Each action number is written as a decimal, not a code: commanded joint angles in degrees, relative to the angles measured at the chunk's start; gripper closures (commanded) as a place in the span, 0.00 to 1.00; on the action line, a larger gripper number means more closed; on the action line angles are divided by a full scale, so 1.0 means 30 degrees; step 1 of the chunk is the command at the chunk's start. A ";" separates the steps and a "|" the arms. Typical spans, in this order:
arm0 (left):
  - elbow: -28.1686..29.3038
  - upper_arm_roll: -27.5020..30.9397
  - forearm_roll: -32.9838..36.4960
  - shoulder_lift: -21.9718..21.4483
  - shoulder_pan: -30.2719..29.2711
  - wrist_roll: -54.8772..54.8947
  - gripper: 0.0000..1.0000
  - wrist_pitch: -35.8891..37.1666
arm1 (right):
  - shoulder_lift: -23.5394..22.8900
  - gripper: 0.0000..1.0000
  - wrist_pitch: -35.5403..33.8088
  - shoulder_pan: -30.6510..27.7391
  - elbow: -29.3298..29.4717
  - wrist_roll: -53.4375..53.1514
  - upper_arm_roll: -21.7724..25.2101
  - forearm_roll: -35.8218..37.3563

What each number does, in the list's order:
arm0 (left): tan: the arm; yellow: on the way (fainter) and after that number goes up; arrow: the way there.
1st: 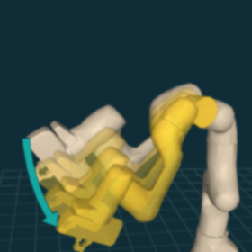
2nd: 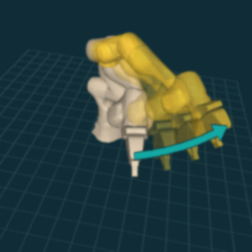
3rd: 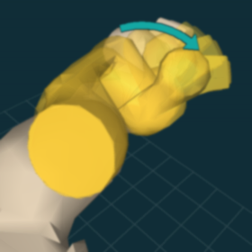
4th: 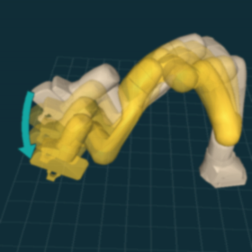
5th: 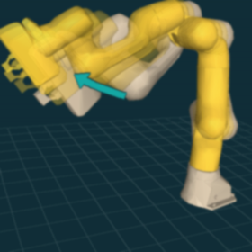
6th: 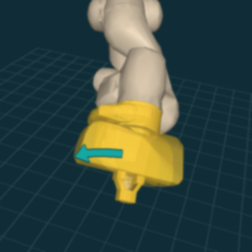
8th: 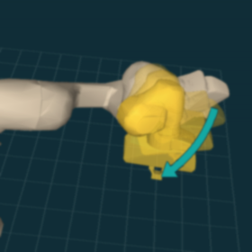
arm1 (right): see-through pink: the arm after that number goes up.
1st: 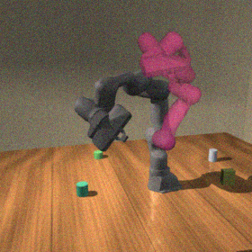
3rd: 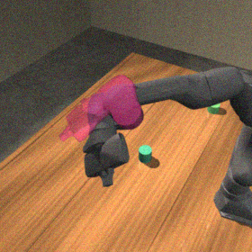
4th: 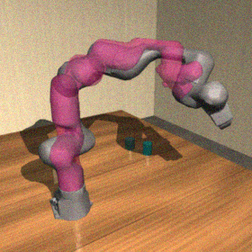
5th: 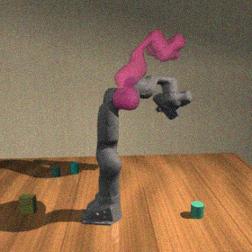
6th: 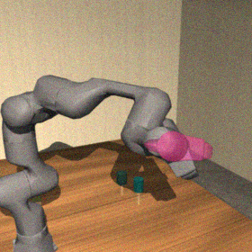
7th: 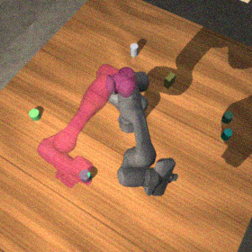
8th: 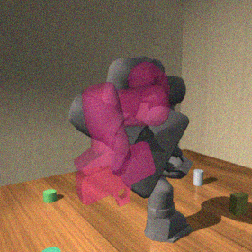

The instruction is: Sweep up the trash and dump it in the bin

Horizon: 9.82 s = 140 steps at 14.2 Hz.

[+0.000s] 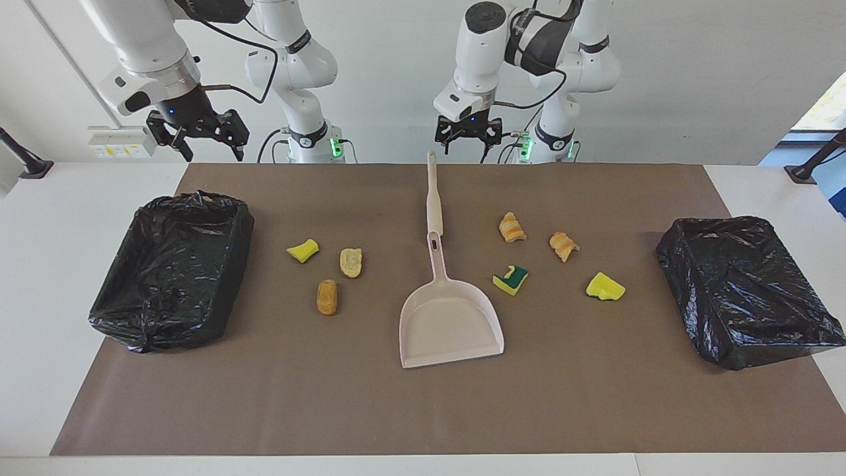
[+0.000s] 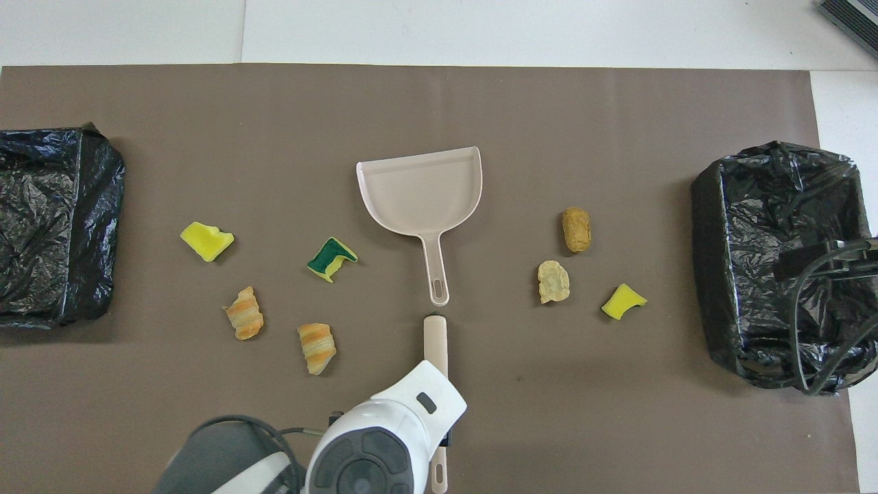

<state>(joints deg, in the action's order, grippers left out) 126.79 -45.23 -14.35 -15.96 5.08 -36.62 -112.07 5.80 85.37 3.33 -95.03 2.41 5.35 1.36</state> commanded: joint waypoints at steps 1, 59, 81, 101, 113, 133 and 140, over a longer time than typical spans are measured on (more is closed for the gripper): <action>0.2173 -0.1733 -0.0284 0.0425 0.0007 -0.2024 0.00 -0.3412 | 0.0967 0.00 0.0370 -0.0171 -0.1282 0.0309 0.0005 0.0046; -0.1952 0.8888 0.3521 0.4000 -0.0550 0.3722 1.00 0.2269 | -0.7435 0.00 1.0446 0.9786 -0.1610 -0.6980 -0.0317 -0.3792; 0.2025 1.6519 0.7362 0.3685 0.1412 1.6875 1.00 0.1822 | -1.0166 1.00 1.1740 1.0435 -0.0376 -0.7663 -0.0962 -0.2796; 0.3930 1.1034 0.3443 -0.0827 -0.0343 0.3302 1.00 0.4636 | -0.1670 1.00 0.9511 0.9145 -0.8929 1.6325 -0.0669 0.0861; 0.5756 0.6969 -0.0188 0.0953 0.1882 0.0341 1.00 -0.1080 | -0.2518 1.00 1.2237 0.8911 -0.9634 1.9616 -0.0669 0.1247; 0.0331 0.4939 0.0067 0.1488 0.3788 -0.1558 1.00 0.4119 | -0.2577 1.00 1.2237 0.8706 -0.9633 1.9791 -0.0669 0.1364; 0.4869 0.4882 -0.0632 -0.1767 0.3142 -0.8613 1.00 0.3172 | -0.2518 1.00 1.2471 0.8326 -0.9838 2.3190 -0.0669 0.1862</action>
<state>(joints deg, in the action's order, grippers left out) 136.11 -30.00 -14.86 -16.35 14.88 -57.27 -99.56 -2.36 121.33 29.52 -123.42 69.07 3.65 5.80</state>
